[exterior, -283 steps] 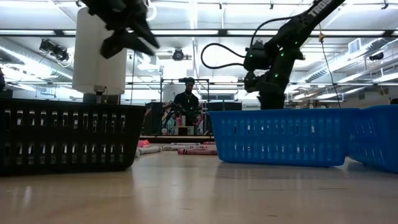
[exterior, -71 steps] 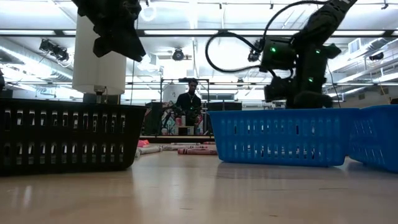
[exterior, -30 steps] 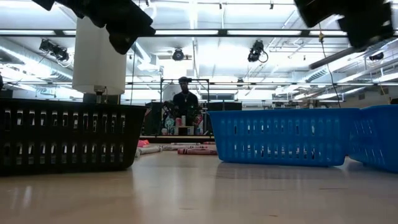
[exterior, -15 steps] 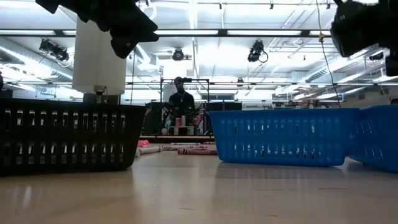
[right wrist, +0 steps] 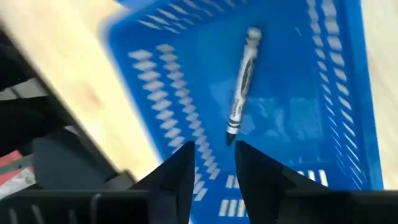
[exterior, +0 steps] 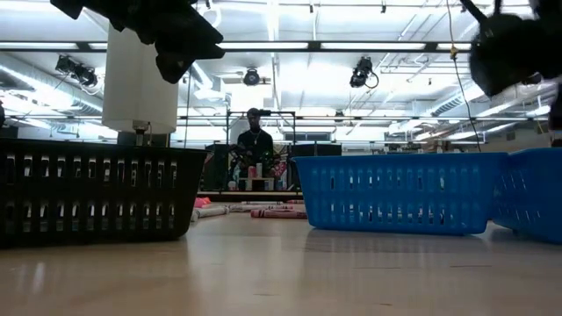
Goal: Sort crayons
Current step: Put the black crayon into the right blue bin
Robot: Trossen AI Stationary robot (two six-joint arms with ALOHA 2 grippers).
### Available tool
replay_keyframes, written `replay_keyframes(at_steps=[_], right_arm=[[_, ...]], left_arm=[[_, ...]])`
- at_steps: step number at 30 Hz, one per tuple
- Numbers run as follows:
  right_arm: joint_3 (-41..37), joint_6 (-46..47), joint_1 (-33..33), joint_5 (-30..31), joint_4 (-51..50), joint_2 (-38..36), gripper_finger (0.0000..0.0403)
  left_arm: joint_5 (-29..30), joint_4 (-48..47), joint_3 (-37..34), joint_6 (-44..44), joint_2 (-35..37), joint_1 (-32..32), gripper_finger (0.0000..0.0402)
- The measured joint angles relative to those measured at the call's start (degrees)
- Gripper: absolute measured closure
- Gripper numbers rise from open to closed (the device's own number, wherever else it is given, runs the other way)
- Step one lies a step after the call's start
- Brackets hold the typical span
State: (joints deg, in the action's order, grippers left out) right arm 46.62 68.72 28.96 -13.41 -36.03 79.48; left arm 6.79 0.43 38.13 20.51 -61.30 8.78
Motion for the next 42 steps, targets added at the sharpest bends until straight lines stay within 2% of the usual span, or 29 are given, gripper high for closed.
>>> replay_keyframes(at_steps=[3, 6, 8, 10, 16, 21, 27, 31, 35, 42], right_arm=[[5.28, -4.22, -1.46, 4.37, -4.77, -0.05, 0.0279], [9.44, -8.59, -3.38, 12.68, -9.98, -0.09, 0.0280], [10.92, -11.02, -5.05, 17.27, -10.53, -0.09, 0.0280], [11.19, -13.46, -7.30, 19.14, -10.49, -0.08, 0.0280], [8.11, -25.03, -15.49, 19.34, -7.16, 0.03, 0.0280], [3.81, -40.82, -22.93, 18.44, -1.49, 0.07, 0.0268], [-3.35, -58.45, -29.82, 14.98, 12.68, 0.07, 0.0239], [-8.27, -63.73, -32.61, 15.14, 21.23, 0.07, 0.0222], [-12.39, -68.95, -33.70, 15.30, 28.75, 0.07, 0.0221], [-19.33, -70.46, -33.93, 15.55, 42.48, 0.07, 0.0228]], left_arm=[[0.00, -0.02, 0.00, -0.11, 0.00, 0.00, 0.0288], [0.00, -0.02, 0.00, -0.11, 0.00, 0.00, 0.0288], [0.00, -0.02, 0.00, -0.11, 0.00, 0.00, 0.0288], [0.00, -0.02, 0.00, -0.11, -0.02, 0.00, 0.0288], [0.35, -0.02, 0.00, -0.13, -0.02, 0.00, 0.0288], [6.71, 0.02, 0.02, 2.71, -0.33, 0.02, 0.0288], [15.45, -0.02, 0.04, 11.59, -0.31, 0.00, 0.0288], [16.20, -0.02, 0.04, 16.75, -0.31, 0.00, 0.0288], [16.78, -0.02, 0.04, 22.49, -0.31, 0.00, 0.0288], [18.91, 1.78, 0.04, 28.23, -0.31, 0.00, 0.0288]])
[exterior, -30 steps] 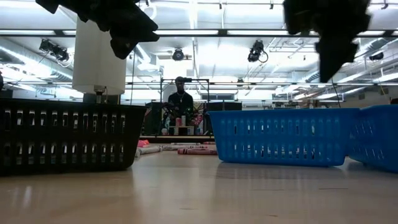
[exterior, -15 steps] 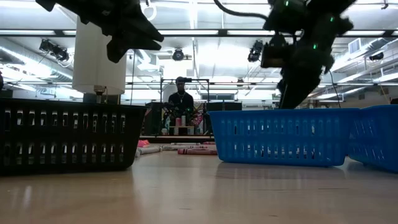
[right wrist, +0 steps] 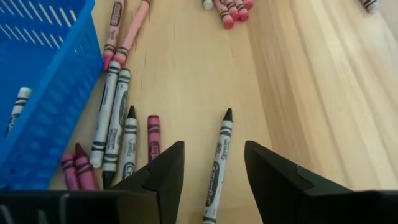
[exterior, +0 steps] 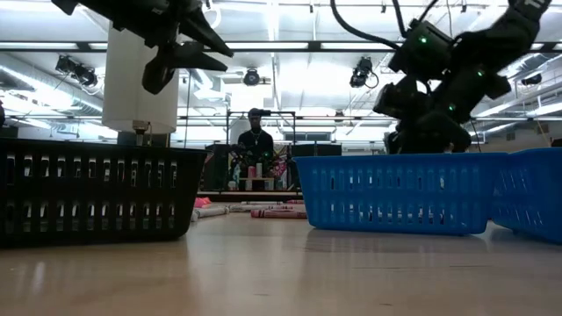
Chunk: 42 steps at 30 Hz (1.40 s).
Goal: Sort crayons
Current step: Put the black crayon into the right blue bin
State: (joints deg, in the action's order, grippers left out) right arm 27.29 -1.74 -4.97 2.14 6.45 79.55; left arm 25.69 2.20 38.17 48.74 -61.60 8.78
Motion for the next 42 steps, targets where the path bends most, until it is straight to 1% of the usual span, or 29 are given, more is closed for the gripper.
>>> replay_keyframes(at_steps=[4, 7, 9, 13, 18, 22, 30, 33, 37, 42], right_arm=[[-3.08, 0.01, -1.37, 0.21, 6.31, 0.40, 0.0229], [-4.27, 0.15, -2.68, -0.55, 9.17, 3.00, 0.0229], [-4.26, 0.16, -3.01, -1.78, 12.19, 5.23, 0.0229], [-4.18, 1.95, -3.10, -2.10, 15.79, 8.81, 0.0229], [-4.11, 4.55, -3.10, -2.08, 17.83, 11.07, 0.0233], [-4.03, 4.17, -2.97, -1.15, 17.86, 11.54, 0.0257], [-3.94, 3.60, -2.94, 0.00, 16.80, 11.56, 0.0352], [-3.96, 3.46, -2.95, -0.03, 16.23, 11.56, 0.0379], [-3.17, 3.48, -2.95, -0.05, 14.96, 11.28, 0.0382], [0.51, 2.70, -2.95, -0.27, 8.04, 10.34, 0.0369]], left_arm=[[0.19, 0.72, 0.00, -0.01, 0.00, 0.00, 0.0288], [0.22, 1.10, 0.00, 0.14, 0.00, 0.02, 0.0288], [0.22, 1.12, 0.00, 0.16, 0.00, 0.02, 0.0288], [0.22, 1.09, 0.00, 0.19, 0.00, 0.02, 0.0288], [0.22, 1.34, 0.00, 0.21, 0.00, 0.02, 0.0288], [0.22, 1.48, 0.00, 0.21, 0.00, 0.02, 0.0288], [0.22, 1.44, 0.00, 1.18, 0.00, 0.02, 0.0288], [0.22, 1.44, 0.00, 1.62, 0.00, 0.07, 0.0288], [0.22, 1.44, 0.00, 1.67, 0.00, 0.07, 0.0288], [0.23, 1.42, 0.00, 0.09, 0.00, 0.07, 0.0288]])
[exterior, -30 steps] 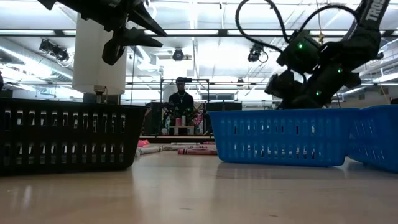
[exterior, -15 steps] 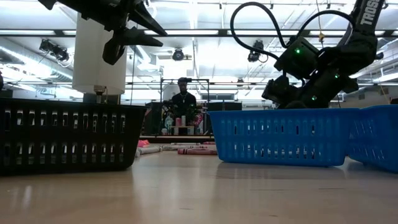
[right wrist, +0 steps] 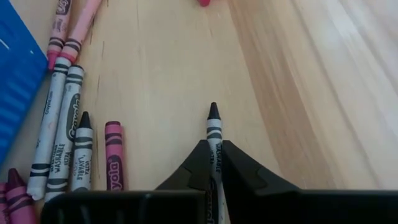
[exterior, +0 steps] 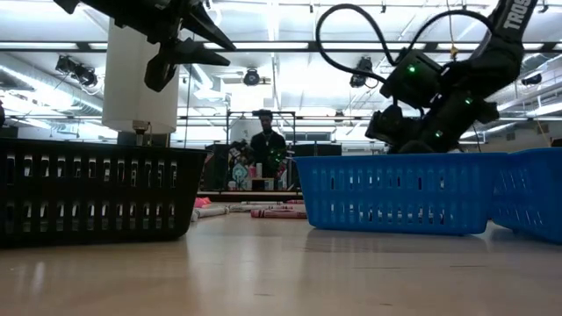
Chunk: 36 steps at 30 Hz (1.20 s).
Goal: Sort crayons
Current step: Put the black crayon into the right blue bin
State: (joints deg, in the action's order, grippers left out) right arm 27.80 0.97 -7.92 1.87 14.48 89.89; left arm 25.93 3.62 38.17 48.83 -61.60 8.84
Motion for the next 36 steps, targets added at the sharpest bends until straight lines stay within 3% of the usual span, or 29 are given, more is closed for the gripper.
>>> replay_keyframes(at_steps=[13, 21, 30, 36], right_arm=[[18.10, 2.57, -0.04, -8.11, -24.14, -0.04, 0.0368], [31.44, 17.21, 1.74, -12.57, -42.67, -0.11, 0.0368], [41.34, 33.31, 8.02, -13.66, -55.14, -0.13, 0.0367], [43.20, 44.89, 12.92, -17.10, -62.24, -0.22, 0.0367]], left_arm=[[-0.48, -7.18, 0.01, -3.57, 0.00, -0.29, 0.0288], [-7.44, -17.14, 0.00, -3.56, 0.02, -0.24, 0.0288], [-7.58, -19.37, 0.00, -3.57, 0.02, -0.24, 0.0288], [-7.58, -19.37, 0.00, -3.48, 0.02, -0.24, 0.0288]])
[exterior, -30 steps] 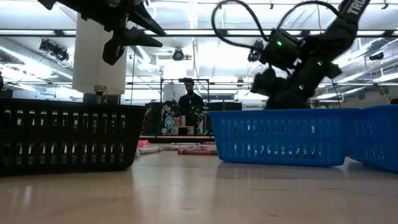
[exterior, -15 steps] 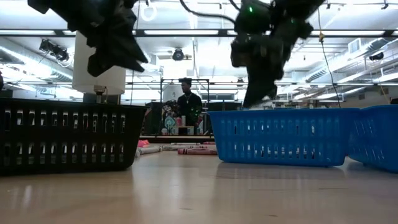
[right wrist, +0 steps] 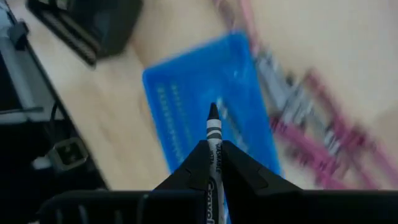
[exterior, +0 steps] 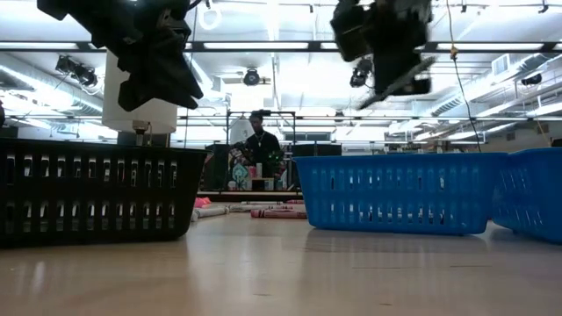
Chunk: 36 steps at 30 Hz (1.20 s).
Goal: Sort crayons
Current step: Put the black crayon into the right blue bin
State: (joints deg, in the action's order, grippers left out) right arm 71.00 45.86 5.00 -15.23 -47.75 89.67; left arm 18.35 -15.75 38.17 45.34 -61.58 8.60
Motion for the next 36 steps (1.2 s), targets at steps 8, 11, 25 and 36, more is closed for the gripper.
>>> replay_keyframes(at_steps=[8, 11, 25, 36], right_arm=[[0.00, 12.07, 8.24, -0.38, -11.36, -0.72, 0.0367], [-0.02, 14.01, 11.16, 0.96, -13.48, -0.76, 0.0367], [-9.20, 14.11, 19.70, 4.84, -8.91, -0.83, 0.0367], [-19.71, 12.87, 20.51, 10.56, 6.35, -0.81, 0.0341]], left_arm=[[0.00, 0.02, 0.00, -1.16, 0.00, 0.00, 0.0288], [-0.02, 0.01, 0.00, -3.59, 0.00, 0.00, 0.0288], [1.00, 1.09, 0.00, -4.64, 0.00, -0.15, 0.0288], [2.78, 0.72, -0.04, -12.56, -0.42, -0.13, 0.0288]])
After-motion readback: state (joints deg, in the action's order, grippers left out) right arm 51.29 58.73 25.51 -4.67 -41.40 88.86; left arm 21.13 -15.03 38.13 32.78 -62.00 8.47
